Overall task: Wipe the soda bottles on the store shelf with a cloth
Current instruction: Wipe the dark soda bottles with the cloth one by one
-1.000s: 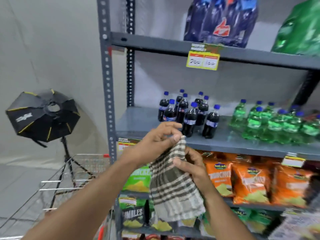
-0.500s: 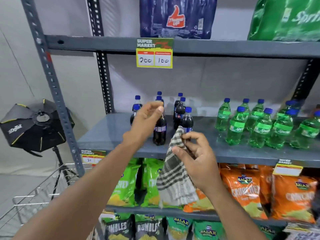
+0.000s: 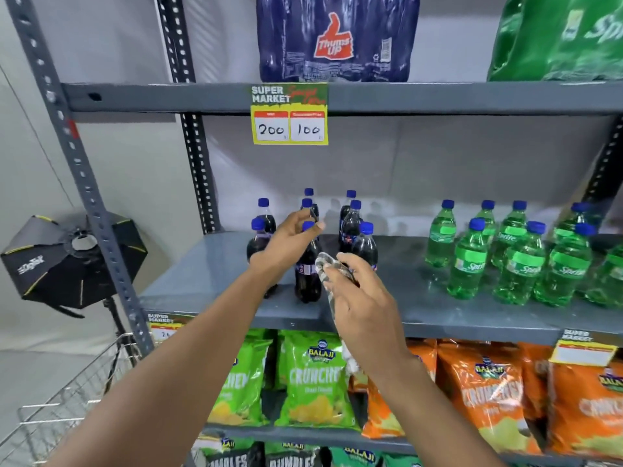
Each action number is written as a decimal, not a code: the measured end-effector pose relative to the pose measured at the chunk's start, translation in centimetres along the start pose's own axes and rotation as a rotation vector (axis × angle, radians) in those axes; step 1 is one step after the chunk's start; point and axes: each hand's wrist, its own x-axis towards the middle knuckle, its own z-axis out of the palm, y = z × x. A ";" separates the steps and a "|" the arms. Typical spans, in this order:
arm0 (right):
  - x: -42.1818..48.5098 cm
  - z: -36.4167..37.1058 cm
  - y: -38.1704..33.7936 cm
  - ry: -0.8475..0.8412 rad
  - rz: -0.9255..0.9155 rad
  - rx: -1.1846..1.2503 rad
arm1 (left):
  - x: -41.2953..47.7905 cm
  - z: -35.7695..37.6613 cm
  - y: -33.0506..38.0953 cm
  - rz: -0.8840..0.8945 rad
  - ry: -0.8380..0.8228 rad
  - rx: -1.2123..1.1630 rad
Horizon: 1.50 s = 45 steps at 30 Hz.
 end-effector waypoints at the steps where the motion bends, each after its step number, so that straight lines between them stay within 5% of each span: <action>1: -0.1 0.6 0.3 -0.020 -0.002 -0.013 | 0.1 0.0 -0.1 -0.010 -0.013 -0.002; 8: -0.7 3.3 1.8 -0.089 -0.076 -0.079 | 1.2 0.0 -1.2 0.046 -0.124 0.039; 19: 2.6 3.6 0.2 0.086 -0.149 -0.064 | 0.3 -1.3 1.0 0.156 -0.348 -0.385; 26: 0.6 3.6 -0.9 -0.019 -0.224 0.001 | -0.5 -1.8 2.5 0.173 -0.338 -0.516; 33: 3.8 3.0 -1.0 0.113 -0.033 0.013 | -1.2 -1.5 2.9 0.096 -0.405 -0.606; 42: 4.3 2.6 -0.8 0.084 0.144 0.079 | -1.9 -1.5 2.6 -0.007 -0.449 -0.683; 45: 3.1 2.1 -1.7 0.095 0.063 0.079 | -1.7 -1.6 2.7 -0.017 -0.434 -0.704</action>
